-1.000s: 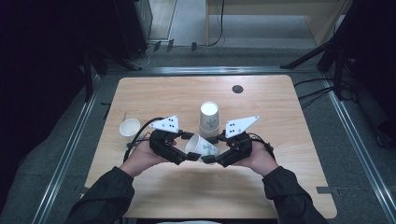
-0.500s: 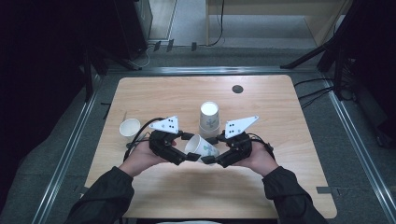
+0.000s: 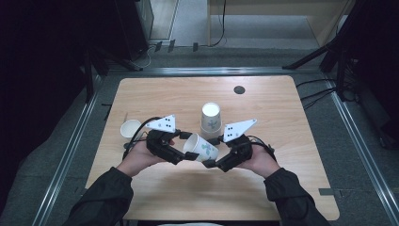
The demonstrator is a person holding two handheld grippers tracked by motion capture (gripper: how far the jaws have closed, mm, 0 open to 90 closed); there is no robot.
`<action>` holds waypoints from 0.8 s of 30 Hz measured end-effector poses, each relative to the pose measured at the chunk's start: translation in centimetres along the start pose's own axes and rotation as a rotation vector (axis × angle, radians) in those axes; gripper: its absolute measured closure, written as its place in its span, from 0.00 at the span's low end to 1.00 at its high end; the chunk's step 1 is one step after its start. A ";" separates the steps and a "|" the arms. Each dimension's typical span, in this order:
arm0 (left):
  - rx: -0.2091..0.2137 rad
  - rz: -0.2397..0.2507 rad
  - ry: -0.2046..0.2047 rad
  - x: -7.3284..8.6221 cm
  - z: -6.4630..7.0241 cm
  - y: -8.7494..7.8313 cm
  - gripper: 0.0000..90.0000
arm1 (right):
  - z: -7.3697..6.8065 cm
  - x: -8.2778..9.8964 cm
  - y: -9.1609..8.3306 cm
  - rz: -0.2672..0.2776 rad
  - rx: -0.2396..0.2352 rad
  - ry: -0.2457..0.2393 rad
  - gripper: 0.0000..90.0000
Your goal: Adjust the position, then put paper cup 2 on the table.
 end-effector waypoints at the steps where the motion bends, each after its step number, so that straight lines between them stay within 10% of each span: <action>1: -0.005 -0.002 0.000 0.0 -0.1 -0.1 0.28 | 0.0 0.1 0.1 -0.006 0.012 -0.004 0.25; 24: -0.081 -0.074 -0.013 1.3 -1.4 -2.2 0.28 | 0.3 1.6 0.6 -0.073 0.113 0.030 0.24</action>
Point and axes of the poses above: each handheld gripper's, and its own axes: y roughly forward along the jaws, x roughly out of its underside, z roughly to its right, the point moved 2 cm from there along y, roughly forward along the jaws, and after that the axes turned 3 degrees about -z, right-handed, at the moved point
